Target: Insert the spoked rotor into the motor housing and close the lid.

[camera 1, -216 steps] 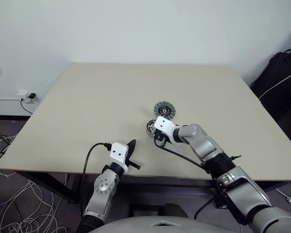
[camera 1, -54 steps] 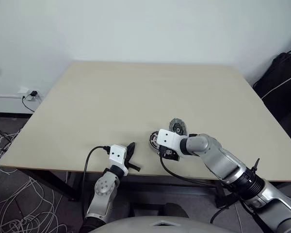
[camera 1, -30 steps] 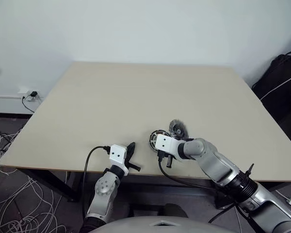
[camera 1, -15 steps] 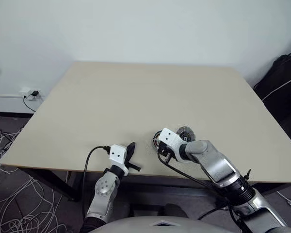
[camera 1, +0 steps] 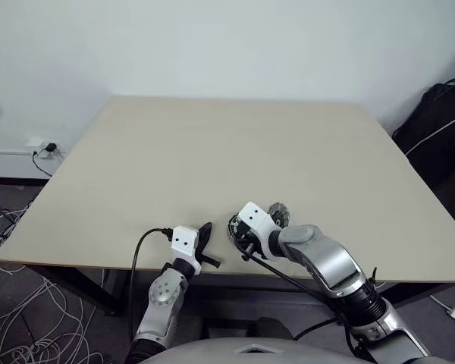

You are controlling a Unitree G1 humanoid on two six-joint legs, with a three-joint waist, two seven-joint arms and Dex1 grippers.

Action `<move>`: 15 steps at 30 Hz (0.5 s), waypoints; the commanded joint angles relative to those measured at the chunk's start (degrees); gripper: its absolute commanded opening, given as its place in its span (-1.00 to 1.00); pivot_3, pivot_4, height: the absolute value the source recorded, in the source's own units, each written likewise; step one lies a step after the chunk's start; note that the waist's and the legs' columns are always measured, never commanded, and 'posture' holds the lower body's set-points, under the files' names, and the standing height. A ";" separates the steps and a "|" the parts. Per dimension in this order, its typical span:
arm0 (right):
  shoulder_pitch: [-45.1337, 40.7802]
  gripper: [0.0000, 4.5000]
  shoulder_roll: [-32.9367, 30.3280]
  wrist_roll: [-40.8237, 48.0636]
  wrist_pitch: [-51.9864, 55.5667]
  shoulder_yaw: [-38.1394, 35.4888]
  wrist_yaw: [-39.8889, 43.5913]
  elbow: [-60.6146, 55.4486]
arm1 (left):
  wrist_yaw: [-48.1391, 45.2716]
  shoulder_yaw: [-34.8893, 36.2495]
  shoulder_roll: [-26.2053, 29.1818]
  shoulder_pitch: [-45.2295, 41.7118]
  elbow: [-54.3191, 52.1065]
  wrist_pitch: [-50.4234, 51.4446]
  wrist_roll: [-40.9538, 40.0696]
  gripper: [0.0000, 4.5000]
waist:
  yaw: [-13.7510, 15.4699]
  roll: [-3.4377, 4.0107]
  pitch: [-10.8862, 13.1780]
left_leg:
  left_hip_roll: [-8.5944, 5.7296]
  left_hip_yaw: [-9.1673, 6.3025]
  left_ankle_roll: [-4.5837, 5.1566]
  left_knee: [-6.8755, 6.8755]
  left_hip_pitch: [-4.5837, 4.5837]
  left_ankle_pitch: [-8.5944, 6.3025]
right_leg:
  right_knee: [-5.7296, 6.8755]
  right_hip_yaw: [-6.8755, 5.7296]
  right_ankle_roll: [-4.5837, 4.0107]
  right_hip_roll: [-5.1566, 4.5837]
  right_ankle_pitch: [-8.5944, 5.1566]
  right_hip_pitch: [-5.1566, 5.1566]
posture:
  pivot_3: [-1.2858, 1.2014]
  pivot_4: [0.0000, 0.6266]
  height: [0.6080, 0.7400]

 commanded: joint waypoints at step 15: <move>-4.82 -0.98 8.84 -0.39 -16.87 -6.72 -13.05 -7.89 | -0.97 -0.39 0.00 -1.27 -1.27 -0.35 -0.65 -1.00 | -0.07 0.00 0.00 | -0.02 0.00 -0.01 0.01 0.00 0.00 | 0.01 0.01 0.16 0.01 0.09 0.00 | 0.03 -1.00 1.00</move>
